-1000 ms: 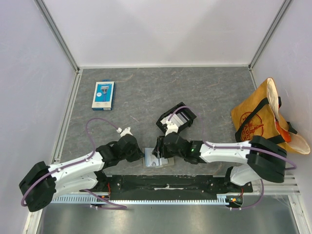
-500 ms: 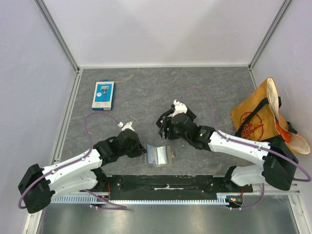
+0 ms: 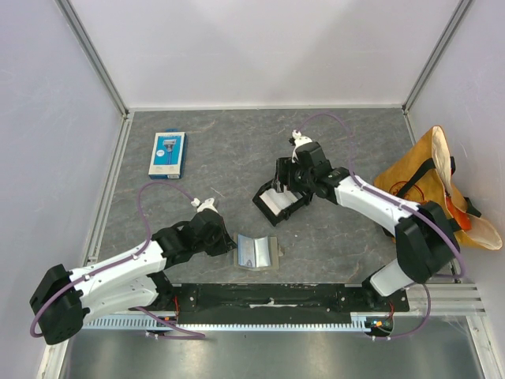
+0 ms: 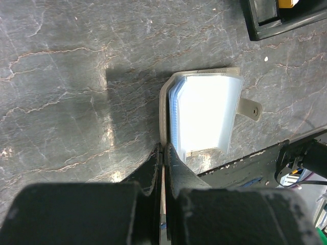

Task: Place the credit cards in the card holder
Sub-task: Pick up the credit card from the storage box.

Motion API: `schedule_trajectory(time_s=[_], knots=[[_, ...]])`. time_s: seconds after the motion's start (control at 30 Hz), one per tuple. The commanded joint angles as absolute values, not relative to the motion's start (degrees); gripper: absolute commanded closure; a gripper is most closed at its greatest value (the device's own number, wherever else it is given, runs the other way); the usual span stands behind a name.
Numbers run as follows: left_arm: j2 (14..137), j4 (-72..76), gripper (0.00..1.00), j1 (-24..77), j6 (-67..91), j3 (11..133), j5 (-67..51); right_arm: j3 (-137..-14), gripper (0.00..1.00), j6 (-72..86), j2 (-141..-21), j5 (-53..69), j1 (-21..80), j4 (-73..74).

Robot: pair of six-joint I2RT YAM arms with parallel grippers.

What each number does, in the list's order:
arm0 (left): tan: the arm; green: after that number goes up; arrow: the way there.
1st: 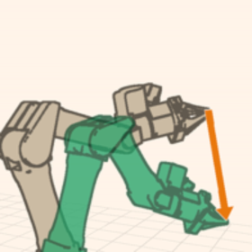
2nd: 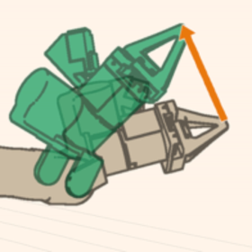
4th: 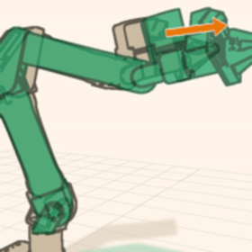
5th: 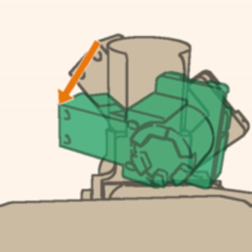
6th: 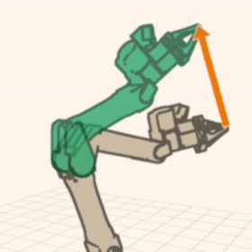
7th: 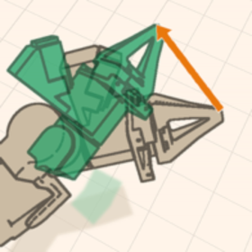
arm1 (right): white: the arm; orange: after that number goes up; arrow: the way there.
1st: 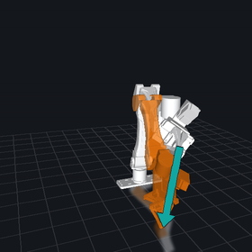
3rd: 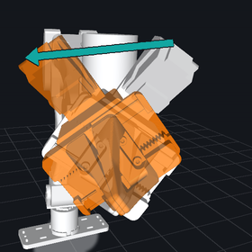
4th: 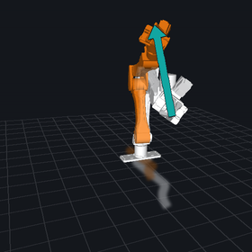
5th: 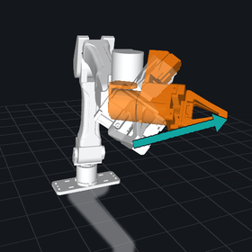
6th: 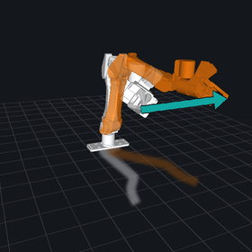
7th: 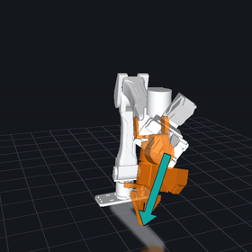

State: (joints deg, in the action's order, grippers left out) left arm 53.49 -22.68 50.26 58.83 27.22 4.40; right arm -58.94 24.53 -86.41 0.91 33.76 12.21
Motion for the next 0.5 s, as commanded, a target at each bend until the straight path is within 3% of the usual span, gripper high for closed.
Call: schedule_trajectory(time_s=[0.0,0.47], knots=[[52.82,-22.15,0.98,50.36,57.3,27.69,5.01,-62.75,0.2,19.6,-90.17,6.94,32.52,13.01],[52.65,-22.24,0.98,50.36,57.66,27.77,5.1,-63.19,0.11,16.35,-96.5,13.09,28.04,11.69]])
